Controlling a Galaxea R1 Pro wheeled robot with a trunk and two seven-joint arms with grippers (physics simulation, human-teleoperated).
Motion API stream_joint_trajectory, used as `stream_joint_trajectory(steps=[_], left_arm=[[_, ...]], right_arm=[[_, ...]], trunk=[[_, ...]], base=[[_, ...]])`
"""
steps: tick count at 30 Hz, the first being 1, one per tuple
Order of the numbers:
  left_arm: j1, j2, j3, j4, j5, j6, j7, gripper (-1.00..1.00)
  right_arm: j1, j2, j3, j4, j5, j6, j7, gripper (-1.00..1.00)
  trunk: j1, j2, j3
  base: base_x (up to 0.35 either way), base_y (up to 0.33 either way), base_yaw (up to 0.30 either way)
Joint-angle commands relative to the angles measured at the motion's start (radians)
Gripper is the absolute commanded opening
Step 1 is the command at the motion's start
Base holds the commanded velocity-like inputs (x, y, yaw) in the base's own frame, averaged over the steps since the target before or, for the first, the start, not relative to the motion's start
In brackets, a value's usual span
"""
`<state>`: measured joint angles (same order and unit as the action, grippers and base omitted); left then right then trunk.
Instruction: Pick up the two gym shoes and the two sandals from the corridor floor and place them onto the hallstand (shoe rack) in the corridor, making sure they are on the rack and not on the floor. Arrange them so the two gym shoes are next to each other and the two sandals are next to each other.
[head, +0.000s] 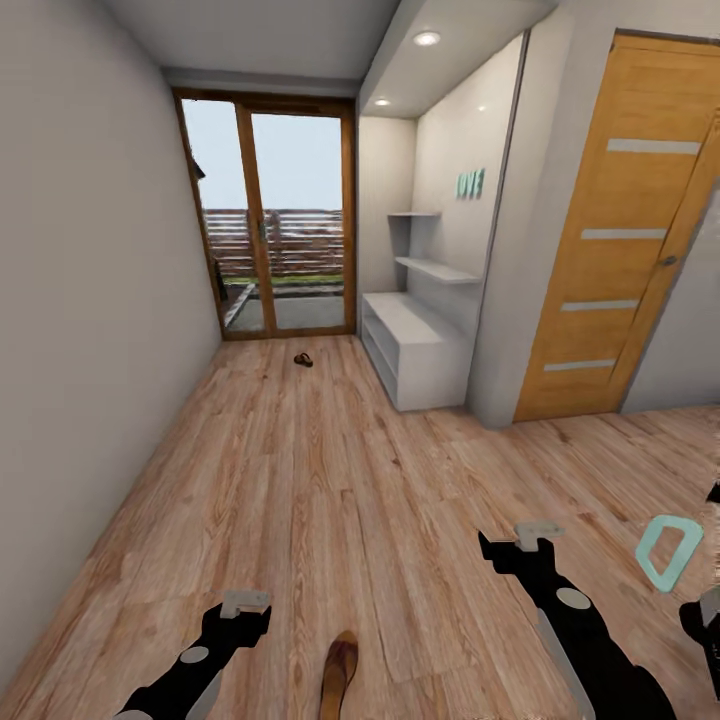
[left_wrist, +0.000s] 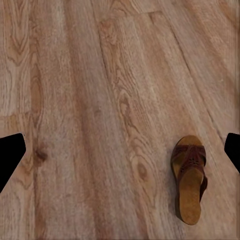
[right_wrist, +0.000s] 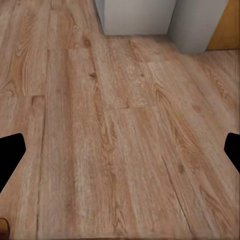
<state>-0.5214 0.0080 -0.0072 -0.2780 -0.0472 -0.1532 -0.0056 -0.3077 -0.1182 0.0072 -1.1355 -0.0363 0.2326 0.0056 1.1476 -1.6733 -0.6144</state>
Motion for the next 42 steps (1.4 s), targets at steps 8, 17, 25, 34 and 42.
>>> stream_joint_trajectory(steps=[8,17,25,34,42], left_arm=[[-0.001,0.001,-0.001,0.000,-0.005,-0.003,-0.001,1.00],[-0.001,0.001,-0.001,0.000,-0.005,-0.003,-0.001,1.00],[-0.002,0.001,-0.004,0.000,-0.006,-0.002,-0.001,1.00],[-0.002,0.002,-0.005,0.000,-0.006,-0.002,-0.001,1.00],[-0.002,0.003,-0.005,0.000,-0.006,-0.002,0.000,1.00]], right_arm=[[-0.001,0.001,0.010,-0.001,-0.005,0.011,0.001,1.00],[-0.003,0.003,0.076,-0.010,-0.009,0.077,0.001,1.00],[-0.058,0.005,0.093,-0.145,-0.012,0.250,0.001,1.00],[-0.110,0.006,0.098,-0.277,-0.014,0.410,0.019,1.00],[-0.114,0.006,0.102,-0.284,-0.013,0.421,0.097,1.00]], trunk=[[0.031,-0.057,-0.033],[0.065,-0.120,-0.073],[0.096,-0.176,-0.111],[0.130,-0.239,-0.153],[0.161,-0.295,-0.190]], base=[[0.000,0.000,-0.217],[0.000,0.000,-0.177],[0.000,0.000,-0.113],[0.000,0.000,-0.078],[0.000,0.000,-0.012]])
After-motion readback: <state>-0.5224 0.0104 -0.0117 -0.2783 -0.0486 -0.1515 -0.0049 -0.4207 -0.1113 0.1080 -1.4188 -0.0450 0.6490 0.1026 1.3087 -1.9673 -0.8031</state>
